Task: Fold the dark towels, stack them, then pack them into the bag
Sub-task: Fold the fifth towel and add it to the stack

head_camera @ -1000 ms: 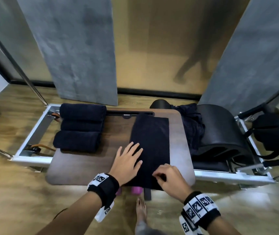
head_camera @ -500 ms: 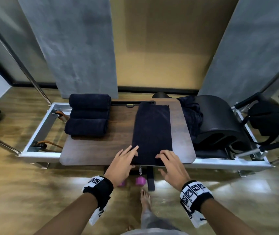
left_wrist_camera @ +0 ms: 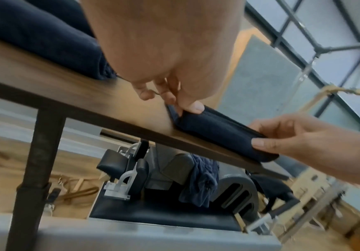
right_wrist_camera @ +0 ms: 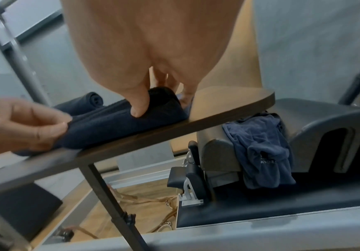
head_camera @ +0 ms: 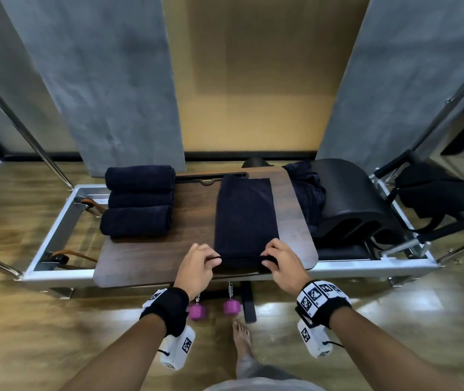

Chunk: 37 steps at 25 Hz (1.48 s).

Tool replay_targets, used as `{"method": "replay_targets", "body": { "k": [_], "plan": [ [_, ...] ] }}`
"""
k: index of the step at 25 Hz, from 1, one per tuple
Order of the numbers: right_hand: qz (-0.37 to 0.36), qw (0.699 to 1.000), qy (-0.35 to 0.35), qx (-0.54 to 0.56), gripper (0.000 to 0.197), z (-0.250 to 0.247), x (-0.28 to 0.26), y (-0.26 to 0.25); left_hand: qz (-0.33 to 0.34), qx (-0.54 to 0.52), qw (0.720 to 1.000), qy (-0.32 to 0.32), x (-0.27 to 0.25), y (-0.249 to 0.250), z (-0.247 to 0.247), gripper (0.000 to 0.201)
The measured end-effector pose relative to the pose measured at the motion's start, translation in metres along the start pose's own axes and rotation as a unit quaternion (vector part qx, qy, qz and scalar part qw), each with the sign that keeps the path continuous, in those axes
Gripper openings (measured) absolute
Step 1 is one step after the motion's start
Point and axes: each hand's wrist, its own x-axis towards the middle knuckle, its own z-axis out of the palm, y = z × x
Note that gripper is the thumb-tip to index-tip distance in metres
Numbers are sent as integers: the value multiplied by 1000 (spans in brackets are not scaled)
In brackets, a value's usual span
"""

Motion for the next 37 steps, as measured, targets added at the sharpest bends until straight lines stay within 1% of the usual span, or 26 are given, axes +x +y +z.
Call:
{"method": "replay_targets", "body": {
  "k": [3, 5, 7, 10, 11, 13, 14, 16, 17, 18, 19, 20, 22, 23, 24, 25, 26, 27, 28, 30, 31, 32, 34, 35, 36, 37],
  "plan": [
    [37, 999, 15, 34, 24, -4, 9, -3, -94, -45, 995, 6, 9, -2, 2, 18],
    [23, 999, 33, 15, 27, -5, 11, -3, -129, -50, 990, -7, 15, -1, 3, 24],
    [-8, 998, 41, -45, 18, -2, 10, -3, -160, -47, 986, -23, 22, 2, 3, 24],
    [-52, 986, 80, -136, 7, 5, 7, -8, -185, -50, 981, -39, 32, 2, 0, 29],
    [-72, 980, 94, -163, 12, 7, 5, -9, -188, -52, 980, -42, 34, 1, -1, 34],
    [-100, 967, 95, -214, 28, 9, 3, -11, -191, -56, 979, -44, 36, 1, -5, 41],
    [-106, 963, 86, -233, 28, 9, 4, -11, -192, -58, 979, -45, 37, 1, -6, 41],
    [-103, 962, 63, -246, 13, 5, 9, -12, -198, -68, 977, -41, 39, 3, -6, 33],
    [-95, 964, 52, -244, 5, 2, 13, -12, -203, -78, 976, -27, 38, 5, -7, 28],
    [-76, 967, 33, -242, 4, -1, 17, -13, -203, -83, 976, -7, 37, 8, -8, 23],
    [-56, 969, 10, -242, 10, -2, 23, -14, -189, -72, 979, 19, 34, 11, -8, 22],
    [-40, 969, -10, -244, 15, -3, 27, -15, -148, -47, 987, 49, 32, 13, -8, 23],
    [-17, 972, -22, -235, 19, -6, 37, -15, -10, 5, 994, 105, 30, 20, -7, 18],
    [-5, 974, -23, -224, 19, -8, 41, -14, 52, 23, 993, 106, 30, 24, -6, 16],
    [5, 977, -30, -213, 18, -9, 44, -13, 94, 46, 991, 83, 31, 28, -4, 22],
    [15, 979, -36, -198, 17, -12, 47, -12, 121, 73, 989, 47, 33, 31, -3, 32],
    [26, 983, -41, -179, 17, -14, 49, -12, 134, 107, 985, 10, 35, 32, 0, 39],
    [35, 987, -37, -152, 18, -16, 52, -12, 136, 137, 981, -16, 39, 31, 2, 40],
    [44, 991, -31, -124, 21, -19, 54, -12, 129, 152, 979, -29, 42, 30, 4, 35],
    [52, 995, -22, -83, 29, -21, 57, -13, 92, 141, 985, -36, 46, 27, 7, 22],
    [52, 996, -22, -76, 29, -21, 57, -13, 73, 134, 988, -36, 48, 27, 8, 19],
    [48, 996, -20, -77, 26, -21, 56, -13, 55, 134, 989, -37, 51, 28, 9, 18],
    [24, 996, 21, -86, 12, -23, 51, -15, 30, 152, 987, -40, 60, 31, 13, 19],
    [6, 995, 44, -88, 9, -23, 49, -14, 18, 168, 984, -46, 65, 33, 14, 21],
    [-12, 993, 56, -104, 23, -23, 47, -14, 8, 188, 981, -55, 70, 35, 15, 23],
    [-34, 990, 48, -127, 34, -22, 45, -14, -1, 208, 976, -63, 74, 37, 17, 25]
  ]
}}
